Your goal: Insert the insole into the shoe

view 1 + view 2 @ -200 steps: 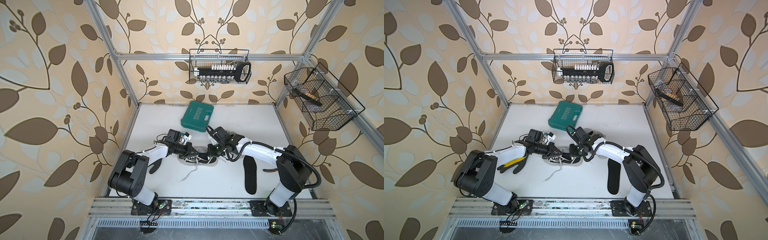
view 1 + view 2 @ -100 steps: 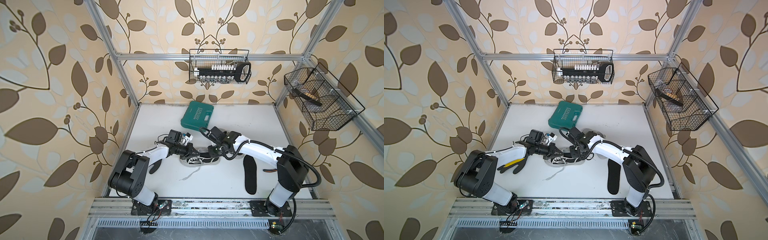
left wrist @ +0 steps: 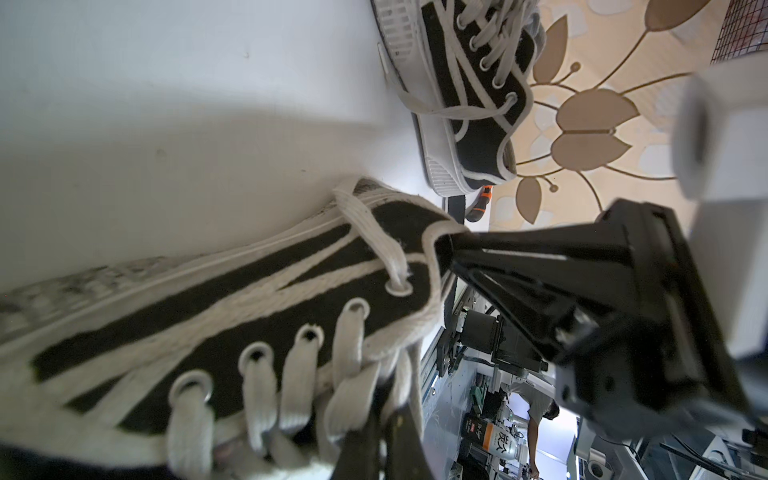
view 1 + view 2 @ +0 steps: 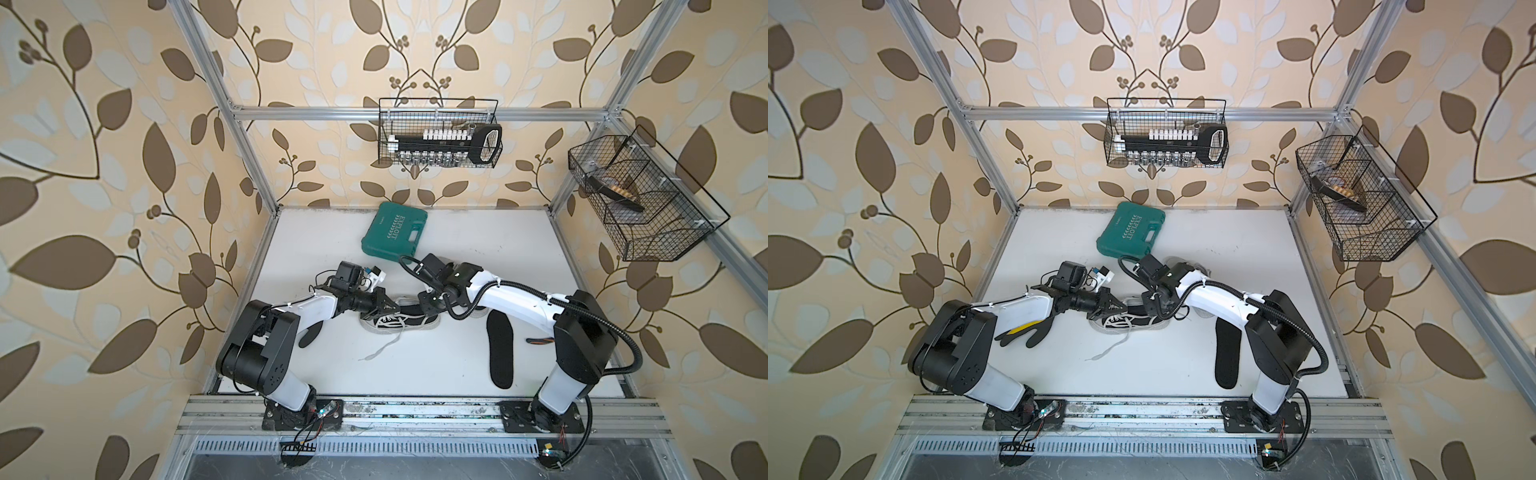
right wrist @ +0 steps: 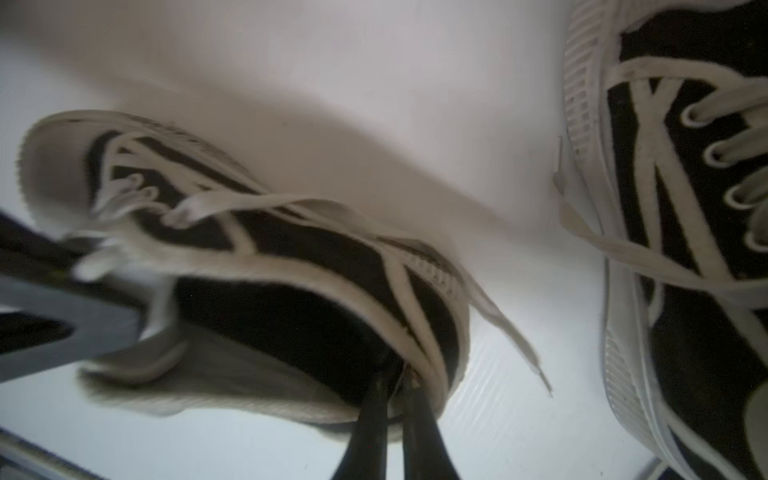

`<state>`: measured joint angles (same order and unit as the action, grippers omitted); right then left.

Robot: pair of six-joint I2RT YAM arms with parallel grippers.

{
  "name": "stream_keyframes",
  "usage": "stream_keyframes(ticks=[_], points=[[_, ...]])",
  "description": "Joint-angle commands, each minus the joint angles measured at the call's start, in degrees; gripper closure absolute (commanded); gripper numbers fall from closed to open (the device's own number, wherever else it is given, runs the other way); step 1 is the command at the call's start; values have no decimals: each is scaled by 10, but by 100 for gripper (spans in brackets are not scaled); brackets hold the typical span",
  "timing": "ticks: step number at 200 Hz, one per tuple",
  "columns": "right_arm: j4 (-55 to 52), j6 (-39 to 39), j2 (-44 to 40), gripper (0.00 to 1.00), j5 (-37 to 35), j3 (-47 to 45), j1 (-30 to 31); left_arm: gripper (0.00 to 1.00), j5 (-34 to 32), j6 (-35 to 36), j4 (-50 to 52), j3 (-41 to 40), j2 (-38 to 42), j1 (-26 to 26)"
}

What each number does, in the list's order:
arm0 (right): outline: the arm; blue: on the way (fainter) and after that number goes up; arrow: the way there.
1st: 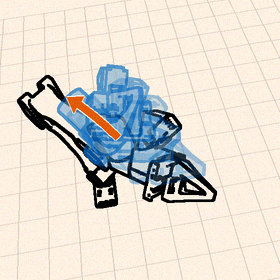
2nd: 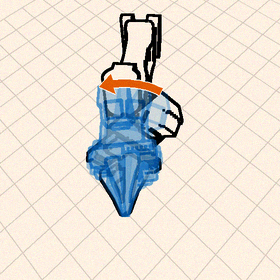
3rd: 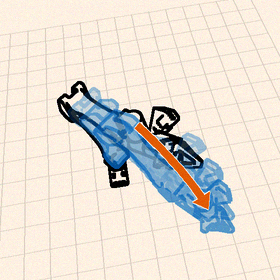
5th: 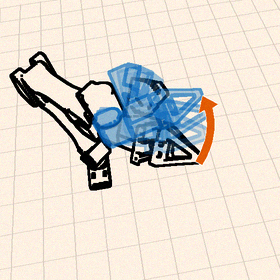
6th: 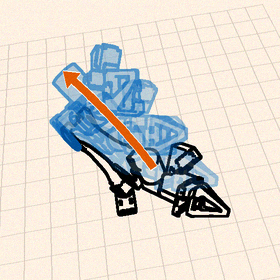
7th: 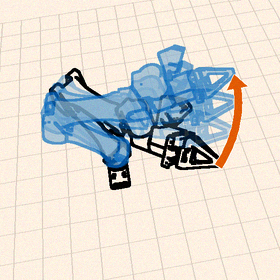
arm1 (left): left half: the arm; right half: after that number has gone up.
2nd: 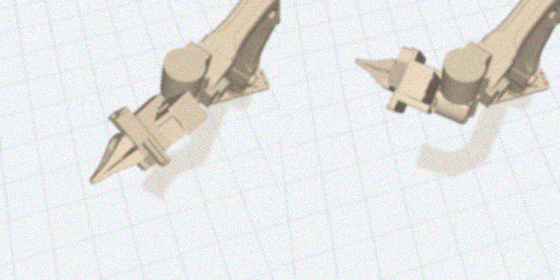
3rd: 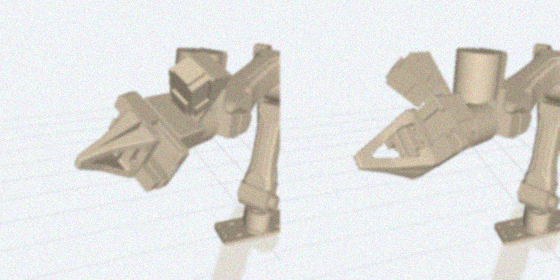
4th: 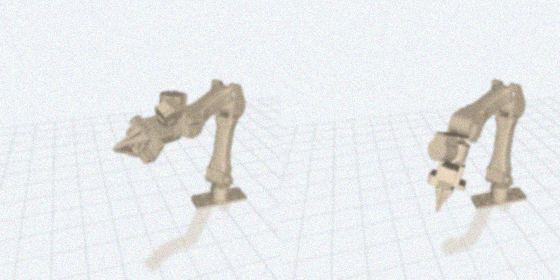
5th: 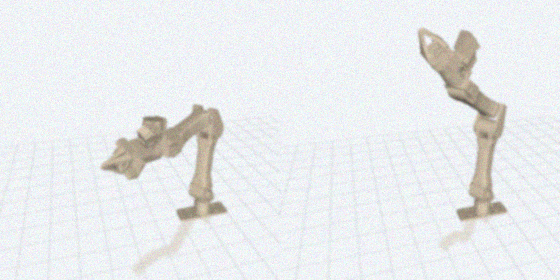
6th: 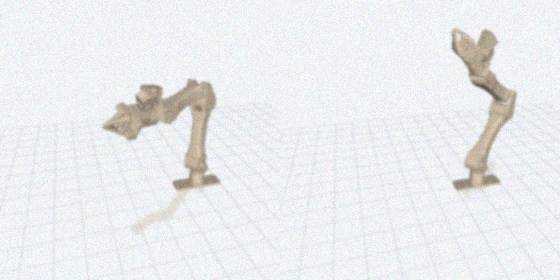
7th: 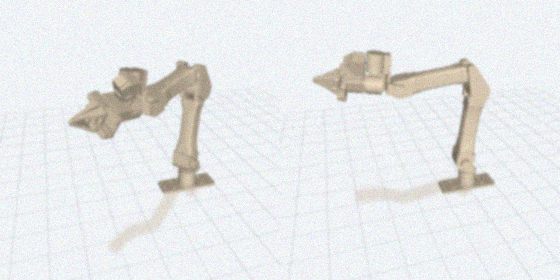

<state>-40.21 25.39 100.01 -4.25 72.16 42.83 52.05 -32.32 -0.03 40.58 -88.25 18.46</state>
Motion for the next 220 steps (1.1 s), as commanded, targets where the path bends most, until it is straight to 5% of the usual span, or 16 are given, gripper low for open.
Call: stream_keyframes(ticks=[1,63,104,170,220], points=[[16,-9,32,93,9,-18,-21,100,4,-13,-8,-12,2,4],[-65,-38,9,98,-49,59,22,100,2,-24,-36,-21,-15,4],[29,-13,57,100,-9,-16,6,100,0,-14,-22,-18,-12,4],[-58,-41,37,100,-57,89,41,100,0,-8,-15,-15,-6,4],[56,-40,119,100,-10,31,14,100,5,-13,-26,-21,-14,4]])
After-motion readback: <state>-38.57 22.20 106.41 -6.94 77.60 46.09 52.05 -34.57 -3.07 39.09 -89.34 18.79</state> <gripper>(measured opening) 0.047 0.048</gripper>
